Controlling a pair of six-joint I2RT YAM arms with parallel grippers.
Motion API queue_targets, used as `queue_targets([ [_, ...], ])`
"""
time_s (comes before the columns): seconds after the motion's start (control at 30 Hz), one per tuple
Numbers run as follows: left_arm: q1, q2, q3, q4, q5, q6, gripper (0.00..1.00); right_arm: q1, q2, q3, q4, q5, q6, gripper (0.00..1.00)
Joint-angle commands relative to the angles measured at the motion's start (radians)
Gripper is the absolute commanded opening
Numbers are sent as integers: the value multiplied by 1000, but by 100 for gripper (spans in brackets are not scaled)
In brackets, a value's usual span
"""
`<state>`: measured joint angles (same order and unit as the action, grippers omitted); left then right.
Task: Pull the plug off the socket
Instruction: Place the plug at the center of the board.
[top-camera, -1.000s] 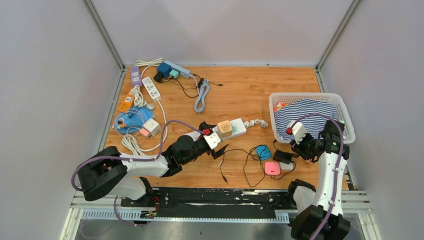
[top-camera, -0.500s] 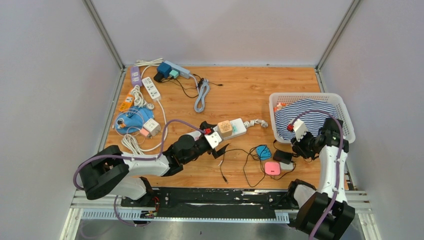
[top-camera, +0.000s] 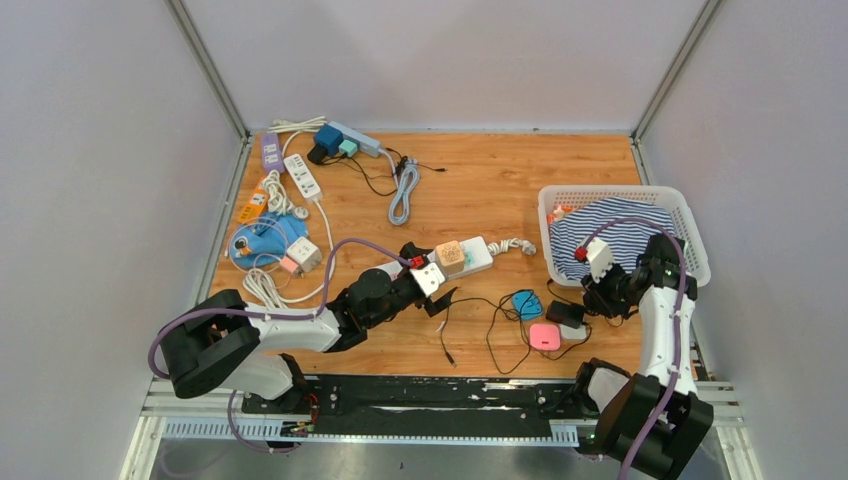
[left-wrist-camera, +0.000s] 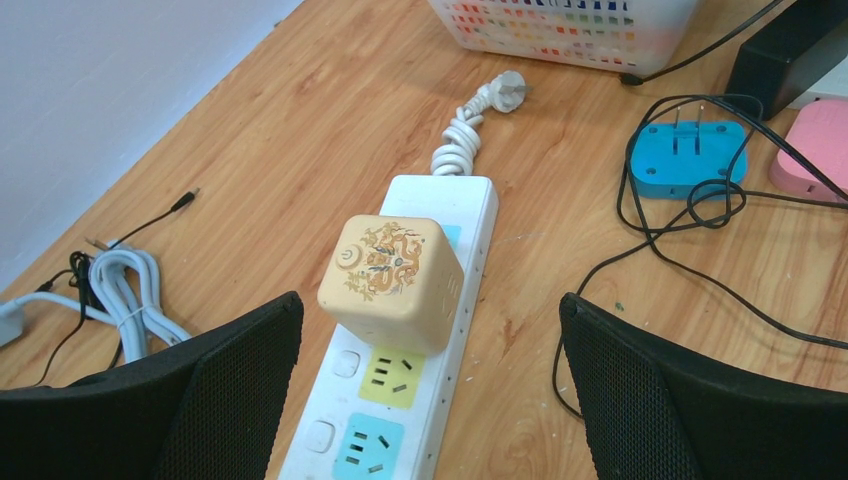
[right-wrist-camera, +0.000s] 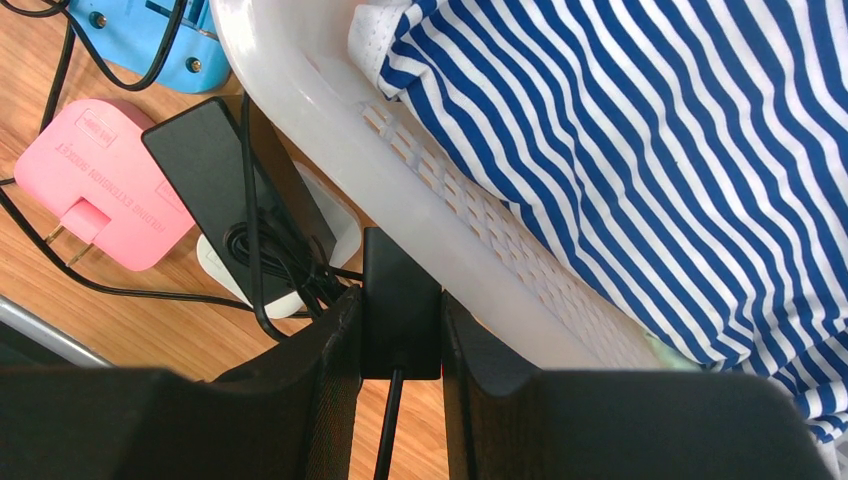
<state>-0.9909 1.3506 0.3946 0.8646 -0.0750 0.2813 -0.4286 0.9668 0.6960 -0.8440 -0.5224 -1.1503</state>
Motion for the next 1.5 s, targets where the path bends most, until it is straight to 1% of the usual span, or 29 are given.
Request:
queue_targets([
  [0.0,-7,-1,9,2,-19,22,100,-12,14,0,4,8,11,19],
  [0.17,-6,-10,1,4,-22,28,100,-12,23,2,3,9,12,24],
  [0.27,-6,-13,-2,4,-22,29,100,-12,24,0,3,7,13,29],
  [0.4,-5,-16,-8,9,-23,31,100,-12,20,-1,3,8,15,39],
  [0.53,-5,-25,-18,22,-22,30,100,-12,20,-3,5,7,14,45],
  [0.9,6,-37,-38,47,-16,23,100,-12,-10,-1,5,1,19,45],
  [1.2,6,2,-10,50,18,-11,100,-12,-51,-1,10,-1,20,45],
  [1.47,6,-57,-26,47,25,-22,100,-13,-92,5,31,14,55,46],
])
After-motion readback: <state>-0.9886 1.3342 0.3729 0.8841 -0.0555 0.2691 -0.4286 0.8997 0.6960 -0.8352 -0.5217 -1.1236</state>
